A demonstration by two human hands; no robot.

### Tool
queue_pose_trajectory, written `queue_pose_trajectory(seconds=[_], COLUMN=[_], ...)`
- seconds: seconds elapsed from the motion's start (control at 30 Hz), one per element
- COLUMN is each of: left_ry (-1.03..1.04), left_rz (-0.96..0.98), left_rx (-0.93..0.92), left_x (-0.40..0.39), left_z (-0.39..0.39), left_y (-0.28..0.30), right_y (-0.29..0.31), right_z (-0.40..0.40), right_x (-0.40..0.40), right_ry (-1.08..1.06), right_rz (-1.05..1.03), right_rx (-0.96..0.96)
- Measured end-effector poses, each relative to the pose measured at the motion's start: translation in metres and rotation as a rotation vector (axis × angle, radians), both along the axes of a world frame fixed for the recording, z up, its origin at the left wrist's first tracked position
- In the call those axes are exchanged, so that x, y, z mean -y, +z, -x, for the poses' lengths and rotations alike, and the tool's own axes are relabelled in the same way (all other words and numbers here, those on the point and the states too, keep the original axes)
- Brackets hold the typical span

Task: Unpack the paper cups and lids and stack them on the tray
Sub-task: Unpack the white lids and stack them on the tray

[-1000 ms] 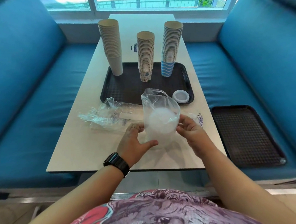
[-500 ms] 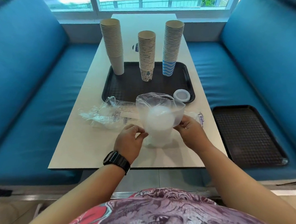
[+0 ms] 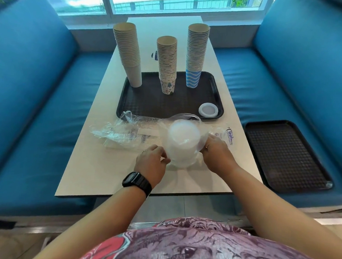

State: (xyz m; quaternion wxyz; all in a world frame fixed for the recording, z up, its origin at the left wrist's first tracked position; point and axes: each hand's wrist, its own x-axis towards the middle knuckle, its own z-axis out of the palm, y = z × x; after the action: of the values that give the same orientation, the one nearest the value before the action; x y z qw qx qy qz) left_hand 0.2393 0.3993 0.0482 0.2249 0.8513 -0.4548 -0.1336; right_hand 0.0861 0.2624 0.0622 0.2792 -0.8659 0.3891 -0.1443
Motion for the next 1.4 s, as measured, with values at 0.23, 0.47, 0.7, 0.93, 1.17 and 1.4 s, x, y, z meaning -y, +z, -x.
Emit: queue_pose_trajectory(seconds=[0.23,0.47,0.7,0.93,1.17,1.4], left_ry=[0.019,-0.034,-0.051,-0.067,-0.047,-0.102], left_rz=[-0.021,-0.061,-0.112,0.015,-0.073,-0.227], left_rx=[-0.127,0.084,0.053,-0.050,0.078,0.176], left_x=[0.008,0.012,0.007,0.010,0.020,0.026], left_z=[-0.003,-0.008,-0.004,-0.006,-0.011,-0.007], left_y=[-0.003,-0.007,-0.011,-0.004,-0.005,-0.006], right_y=[-0.005,-0.010,-0.017,-0.012,-0.016,-0.015], right_z=[0.001,-0.001,0.007,0.001,0.002,0.004], right_x=[0.006,0.004,-0.002,0.004,0.006,0.002], right_ry=[-0.004,-0.014,0.037,0.087,0.041,0.006], right_rz=[-0.127,0.109,0.157,0.183,0.148,0.187], right_rx=[0.030,-0.125,-0.258,-0.352,-0.351,-0.314])
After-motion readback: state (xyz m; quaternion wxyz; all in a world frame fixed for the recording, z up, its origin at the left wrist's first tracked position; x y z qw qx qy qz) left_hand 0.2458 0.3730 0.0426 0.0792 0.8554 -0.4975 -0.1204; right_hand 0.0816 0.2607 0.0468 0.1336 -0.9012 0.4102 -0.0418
